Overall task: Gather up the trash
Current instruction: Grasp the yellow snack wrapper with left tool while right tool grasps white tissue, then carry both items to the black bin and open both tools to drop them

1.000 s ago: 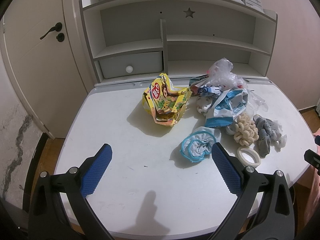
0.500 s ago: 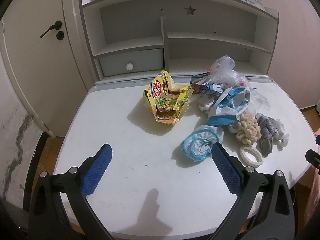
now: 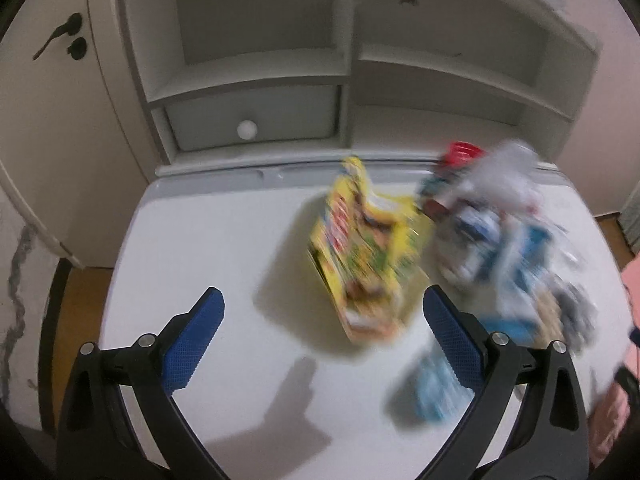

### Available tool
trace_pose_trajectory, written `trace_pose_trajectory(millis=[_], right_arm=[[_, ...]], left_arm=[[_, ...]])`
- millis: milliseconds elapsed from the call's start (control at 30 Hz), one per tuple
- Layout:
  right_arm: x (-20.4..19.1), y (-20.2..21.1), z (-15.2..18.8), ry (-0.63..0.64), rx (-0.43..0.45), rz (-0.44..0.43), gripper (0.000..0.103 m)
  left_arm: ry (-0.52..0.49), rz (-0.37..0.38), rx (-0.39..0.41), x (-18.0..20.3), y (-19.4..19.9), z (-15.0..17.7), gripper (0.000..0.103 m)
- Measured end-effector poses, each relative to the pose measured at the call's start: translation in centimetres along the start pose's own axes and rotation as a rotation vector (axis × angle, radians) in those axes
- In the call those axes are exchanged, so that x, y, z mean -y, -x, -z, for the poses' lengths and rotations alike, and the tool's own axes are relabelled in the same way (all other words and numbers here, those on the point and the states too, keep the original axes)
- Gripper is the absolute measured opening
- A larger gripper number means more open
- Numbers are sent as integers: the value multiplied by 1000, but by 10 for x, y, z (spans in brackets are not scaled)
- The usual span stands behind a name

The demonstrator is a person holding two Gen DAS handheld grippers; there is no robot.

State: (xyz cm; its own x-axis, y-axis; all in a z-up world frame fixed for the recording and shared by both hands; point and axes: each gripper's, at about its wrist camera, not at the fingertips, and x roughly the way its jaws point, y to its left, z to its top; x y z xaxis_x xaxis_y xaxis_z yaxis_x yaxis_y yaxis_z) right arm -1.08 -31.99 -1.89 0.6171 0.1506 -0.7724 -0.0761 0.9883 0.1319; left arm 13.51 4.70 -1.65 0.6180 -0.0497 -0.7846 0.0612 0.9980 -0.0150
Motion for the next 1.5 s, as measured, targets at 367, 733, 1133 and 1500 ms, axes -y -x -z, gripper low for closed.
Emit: trace_pose_trajectory(millis=[367, 733, 1133, 1500], right_arm=[[34, -33, -53, 189, -154, -8, 97], [2, -88, -55, 292, -340, -101, 57], [53, -22, -42, 136, -186, -38, 29], [246, 96, 67, -305, -77, 230, 29]], left_arm=[[-19, 91, -140, -6, -85, -28, 44], [-16, 112, -36, -11, -42, -15, 8], [-147, 184, 95, 53, 43, -8, 8], [-514, 589, 80, 332, 92, 60, 8]])
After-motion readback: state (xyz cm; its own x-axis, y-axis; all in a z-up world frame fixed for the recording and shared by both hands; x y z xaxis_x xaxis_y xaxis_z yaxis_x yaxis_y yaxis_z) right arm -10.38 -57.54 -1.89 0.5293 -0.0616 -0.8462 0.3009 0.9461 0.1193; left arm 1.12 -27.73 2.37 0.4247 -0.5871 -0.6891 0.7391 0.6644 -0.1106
